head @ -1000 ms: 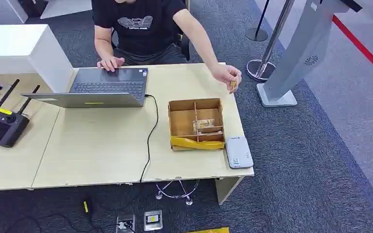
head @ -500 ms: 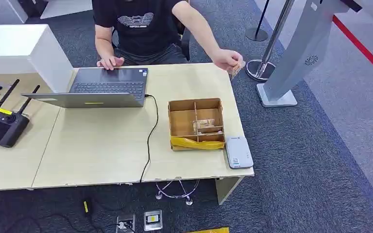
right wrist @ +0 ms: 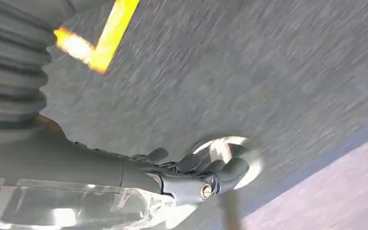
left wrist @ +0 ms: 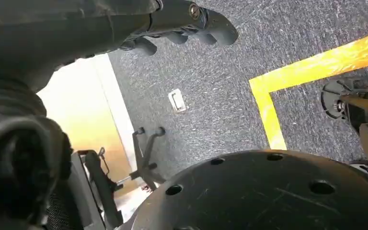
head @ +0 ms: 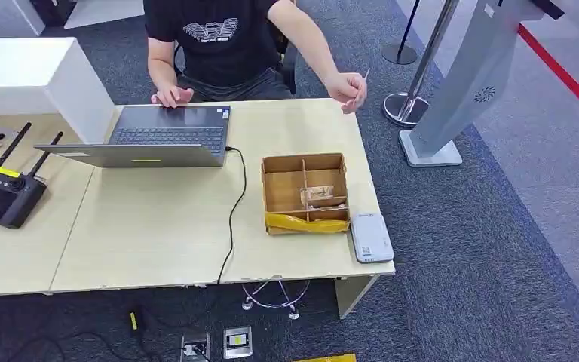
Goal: Pass the card to the sensor for recognition and then transmit it.
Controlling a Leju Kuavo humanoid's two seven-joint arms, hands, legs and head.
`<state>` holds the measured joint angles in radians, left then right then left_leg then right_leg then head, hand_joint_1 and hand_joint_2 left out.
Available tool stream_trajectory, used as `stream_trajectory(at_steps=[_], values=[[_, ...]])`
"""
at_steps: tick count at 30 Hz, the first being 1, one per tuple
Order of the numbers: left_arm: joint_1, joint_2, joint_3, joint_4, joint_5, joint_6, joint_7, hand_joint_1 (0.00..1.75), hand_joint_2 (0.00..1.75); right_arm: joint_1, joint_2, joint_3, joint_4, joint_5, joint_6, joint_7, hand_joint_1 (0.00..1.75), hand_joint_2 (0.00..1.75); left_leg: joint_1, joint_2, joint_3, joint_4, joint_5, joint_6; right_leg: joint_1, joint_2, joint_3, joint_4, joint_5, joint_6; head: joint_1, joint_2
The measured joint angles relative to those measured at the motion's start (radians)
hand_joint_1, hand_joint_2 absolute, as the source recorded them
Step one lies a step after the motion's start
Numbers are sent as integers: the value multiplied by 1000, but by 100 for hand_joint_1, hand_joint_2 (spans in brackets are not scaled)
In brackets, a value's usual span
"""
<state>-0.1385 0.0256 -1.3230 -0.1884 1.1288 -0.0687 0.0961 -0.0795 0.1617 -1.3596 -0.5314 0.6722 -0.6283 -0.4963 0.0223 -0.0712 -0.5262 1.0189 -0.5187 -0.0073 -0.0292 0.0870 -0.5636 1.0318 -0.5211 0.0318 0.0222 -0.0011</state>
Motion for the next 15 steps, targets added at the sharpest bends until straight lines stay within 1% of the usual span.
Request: stream_trajectory(at_steps=[1,2,3,4,5,6,7,8,9,10,11,12,13,14,15], values=[[1,0,0,0,-2,0,0,0,0,62,0,91,-70,-73,-2,62,0,175,0,0,-1,0,-1,0,-1,0,0,0,0,0,-2,0],[3,0,0,0,-5,0,-2,0,0,93,-5,150,-117,-100,-2,100,0,175,0,4,-3,0,-2,-1,-1,3,-1,1,0,0,0,0],[2,2,0,0,-9,0,-3,0,0,112,-8,195,-156,-107,-3,137,0,175,-1,9,-2,0,-3,-1,-1,10,-2,0,1,1,-1,0],[1,3,0,0,-12,0,-8,0,0,125,-26,244,-209,-100,-3,198,0,175,-2,13,0,0,-4,1,-3,14,-1,0,2,2,-1,0],[-1,6,0,0,-15,0,-12,0,0,142,-50,281,-260,-86,-3,307,0,175,-5,15,1,0,-4,1,-5,14,-1,0,2,3,-2,0],[-2,11,0,0,-19,0,-17,0,0,166,-71,316,-305,-77,-3,410,0,175,-9,14,2,0,-3,6,-9,13,0,0,1,5,-1,0],[-2,11,0,0,-21,0,-23,0,0,191,-112,364,-373,-69,-4,556,0,175,-12,13,1,0,-3,9,-12,12,0,0,0,9,-3,0],[-2,14,0,0,-23,0,-29,0,0,220,-161,410,-440,-64,-4,675,0,175,-14,12,1,0,-2,11,-14,10,1,1,1,9,-1,0],[-2,17,0,0,-23,0,-32,0,0,250,-218,462,-512,-58,-4,778,0,175,-14,13,0,0,-2,11,-15,10,1,0,2,11,-2,0],[-2,18,0,0,-24,0,-34,0,0,263,-261,508,-570,-51,-4,844,0,175,-14,14,-4,0,-2,12,-15,13,1,0,3,12,0,0],[-3,21,0,0,-26,0,-38,0,0,271,-292,548,-616,-43,-4,891,0,175,-13,17,-15,0,-3,13,-14,16,2,-1,3,13,-1,0],[-6,23,0,0,-26,0,-40,0,0,278,-320,583,-654,-33,-4,928,0,175,-13,17,-13,0,-4,14,-13,16,4,-2,3,13,-2,0],[-7,25,0,0,-26,0,-41,0,0,286,-355,635,-704,-26,-4,980,0,175,-14,17,-13,-1,-5,15,-14,15,5,-3,3,14,3,0],[-9,26,0,0,-27,0,-43,0,0,297,-395,701,-758,-18,-4,1029,0,175,-16,16,-14,-1,-4,17,-16,12,5,-2,3,14,1,0],[-10,26,0,0,-27,0,-44,0,0,301,-427,744,-793,-8,-4,1067,0,175,-18,14,-14,-1,-2,19,-18,10,4,-2,2,15,1,0]])
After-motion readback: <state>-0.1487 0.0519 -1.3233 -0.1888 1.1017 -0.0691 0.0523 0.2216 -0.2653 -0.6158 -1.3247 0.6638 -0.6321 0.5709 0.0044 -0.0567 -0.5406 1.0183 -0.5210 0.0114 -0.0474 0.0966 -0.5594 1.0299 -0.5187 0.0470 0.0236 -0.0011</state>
